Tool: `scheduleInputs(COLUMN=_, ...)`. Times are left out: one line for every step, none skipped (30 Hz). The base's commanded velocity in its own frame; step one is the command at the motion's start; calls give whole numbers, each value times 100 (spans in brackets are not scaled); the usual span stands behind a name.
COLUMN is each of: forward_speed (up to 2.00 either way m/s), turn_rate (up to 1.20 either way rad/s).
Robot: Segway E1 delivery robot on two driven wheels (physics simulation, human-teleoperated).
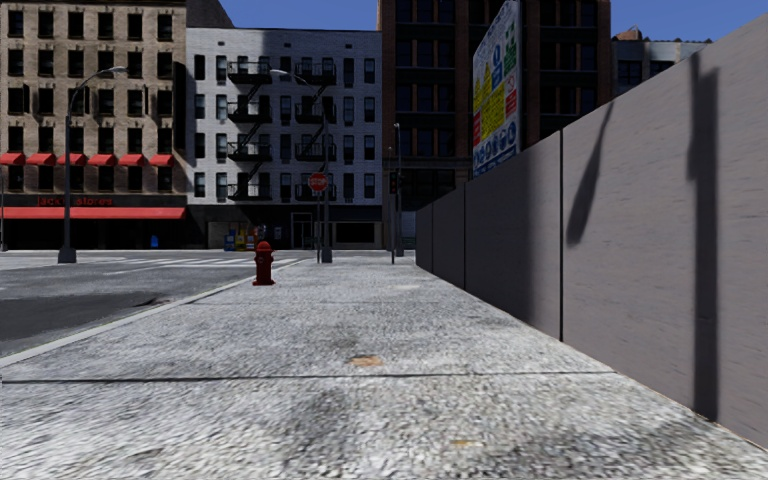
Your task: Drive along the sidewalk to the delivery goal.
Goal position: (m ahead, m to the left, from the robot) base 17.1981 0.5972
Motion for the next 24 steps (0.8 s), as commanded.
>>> scheduleInputs(forward_speed=200, turn_rate=6)
scheduleInputs(forward_speed=200, turn_rate=16)
scheduleInputs(forward_speed=200, turn_rate=18)
scheduleInputs(forward_speed=200, turn_rate=19)
scheduleInputs(forward_speed=200, turn_rate=19)
scheduleInputs(forward_speed=200, turn_rate=18)
scheduleInputs(forward_speed=200, turn_rate=18)
scheduleInputs(forward_speed=200, turn_rate=6)
scheduleInputs(forward_speed=200, turn_rate=0)
scheduleInputs(forward_speed=200, turn_rate=0)
scheduleInputs(forward_speed=200, turn_rate=0)
scheduleInputs(forward_speed=200, turn_rate=0)
scheduleInputs(forward_speed=200, turn_rate=0)
scheduleInputs(forward_speed=200, turn_rate=0)
scheduleInputs(forward_speed=200, turn_rate=0)
scheduleInputs(forward_speed=200, turn_rate=0)
scheduleInputs(forward_speed=200, turn_rate=0)
scheduleInputs(forward_speed=200, turn_rate=0)
scheduleInputs(forward_speed=200, turn_rate=0)
scheduleInputs(forward_speed=200, turn_rate=7)
scheduleInputs(forward_speed=200, turn_rate=16)
scheduleInputs(forward_speed=200, turn_rate=16)
scheduleInputs(forward_speed=200, turn_rate=18)
scheduleInputs(forward_speed=200, turn_rate=21)
